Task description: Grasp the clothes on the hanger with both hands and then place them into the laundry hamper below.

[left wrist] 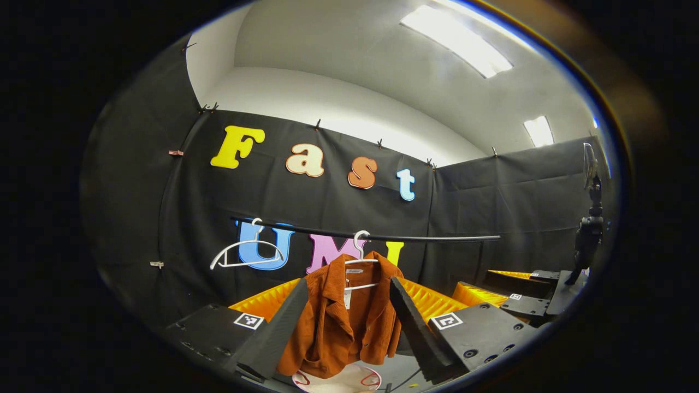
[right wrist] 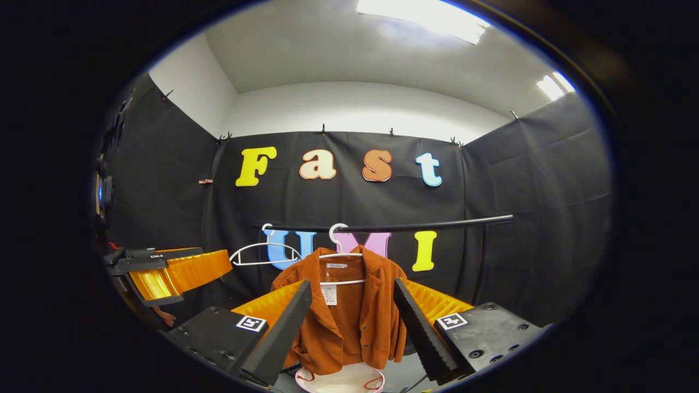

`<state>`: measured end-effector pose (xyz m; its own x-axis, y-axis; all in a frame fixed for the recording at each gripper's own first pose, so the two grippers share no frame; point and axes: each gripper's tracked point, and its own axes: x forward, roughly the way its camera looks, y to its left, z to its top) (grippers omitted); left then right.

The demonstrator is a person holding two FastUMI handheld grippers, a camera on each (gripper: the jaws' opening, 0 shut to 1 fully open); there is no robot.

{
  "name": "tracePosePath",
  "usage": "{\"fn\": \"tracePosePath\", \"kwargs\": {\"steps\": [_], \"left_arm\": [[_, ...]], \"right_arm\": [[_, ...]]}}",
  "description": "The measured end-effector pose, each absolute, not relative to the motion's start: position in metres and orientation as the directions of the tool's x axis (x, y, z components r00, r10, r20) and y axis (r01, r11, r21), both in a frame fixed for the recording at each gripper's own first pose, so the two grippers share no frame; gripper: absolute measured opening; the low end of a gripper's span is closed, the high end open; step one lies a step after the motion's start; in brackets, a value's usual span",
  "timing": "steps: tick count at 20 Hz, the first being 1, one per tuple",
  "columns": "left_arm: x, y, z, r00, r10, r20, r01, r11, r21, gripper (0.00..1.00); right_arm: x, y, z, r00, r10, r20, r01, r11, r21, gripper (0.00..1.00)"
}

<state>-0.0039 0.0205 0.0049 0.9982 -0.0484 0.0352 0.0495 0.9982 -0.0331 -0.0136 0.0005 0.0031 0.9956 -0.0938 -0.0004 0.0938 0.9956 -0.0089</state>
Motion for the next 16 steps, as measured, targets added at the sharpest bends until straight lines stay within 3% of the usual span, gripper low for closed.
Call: {"fn": "tracePosePath", "kwargs": {"steps": [10,16], "left_arm": [[0.014,0.019,-0.028,0.99,-0.139,-0.019,0.136,0.987,-0.087,0.95],[0.068,0.008,-0.075,0.989,-0.14,-0.052,0.135,0.987,-0.089,0.95]], "right_arm": [[-0.008,-0.008,-0.024,0.984,-0.171,-0.042,0.17,0.985,-0.029,0.97],[0.055,-0.022,-0.062,0.992,-0.122,-0.044,0.121,0.992,-0.029,0.97]]}}
